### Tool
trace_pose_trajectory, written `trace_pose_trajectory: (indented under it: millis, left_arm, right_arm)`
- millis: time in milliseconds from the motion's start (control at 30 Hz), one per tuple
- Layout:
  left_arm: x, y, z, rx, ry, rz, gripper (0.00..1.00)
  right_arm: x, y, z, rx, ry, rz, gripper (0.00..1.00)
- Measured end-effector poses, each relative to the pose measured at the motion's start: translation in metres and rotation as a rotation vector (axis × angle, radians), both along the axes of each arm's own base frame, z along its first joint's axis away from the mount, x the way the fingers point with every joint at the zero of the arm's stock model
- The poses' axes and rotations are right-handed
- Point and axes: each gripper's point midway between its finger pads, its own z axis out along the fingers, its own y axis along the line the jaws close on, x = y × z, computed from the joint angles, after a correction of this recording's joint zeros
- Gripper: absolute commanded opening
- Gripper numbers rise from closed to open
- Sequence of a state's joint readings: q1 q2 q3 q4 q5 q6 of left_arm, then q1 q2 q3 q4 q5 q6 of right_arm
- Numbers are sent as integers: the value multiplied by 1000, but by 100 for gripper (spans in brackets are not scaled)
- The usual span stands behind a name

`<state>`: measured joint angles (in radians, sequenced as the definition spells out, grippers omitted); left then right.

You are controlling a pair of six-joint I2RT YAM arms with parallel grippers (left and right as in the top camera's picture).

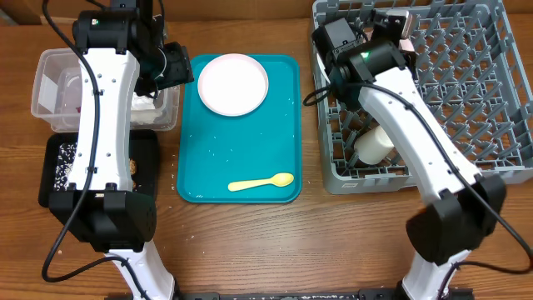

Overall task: Sort waste into correct bins and load items into the dishwasher
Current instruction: 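Carry the pink bowl with the right gripper into the dish rack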

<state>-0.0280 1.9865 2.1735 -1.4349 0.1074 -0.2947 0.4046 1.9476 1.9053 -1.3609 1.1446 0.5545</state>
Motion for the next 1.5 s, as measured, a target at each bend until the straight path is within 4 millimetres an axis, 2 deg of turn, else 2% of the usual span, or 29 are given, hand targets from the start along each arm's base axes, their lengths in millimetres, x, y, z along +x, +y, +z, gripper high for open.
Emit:
trace_pose_trajectory:
  millis: [267,433,500,667,767,1000,1300,1500]
  left_arm:
    - [2,0,1,0,-10,0,68]
    - [2,0,1,2,-10,2,67]
    - [2,1,1,2,-10,4,67]
    - [3,1,1,3,-12,4,67]
    - [4,1,1,4,-18,4,67]
    - [7,1,2,4,-30,5,67]
    - [8,1,3,4,-35,5,68]
    - [10,1,3,4,-43,5,68]
  right_arm:
    - [14,-24,-27,-117,51,-57,4]
    - [51,-39,-39,-127,-48,-89,4]
    - [65,-53,-43,-131,-73,-108,4]
    - [87,-73,-36,-111,-142,-113,4]
    - [98,-81,-39,-77,-128,-79,4]
    - [119,-85,-39,-82,-118,-11,4]
    - [141,-80,-88,-154,38,69,4]
    - [143,-79,-90,-164,45,75,4]
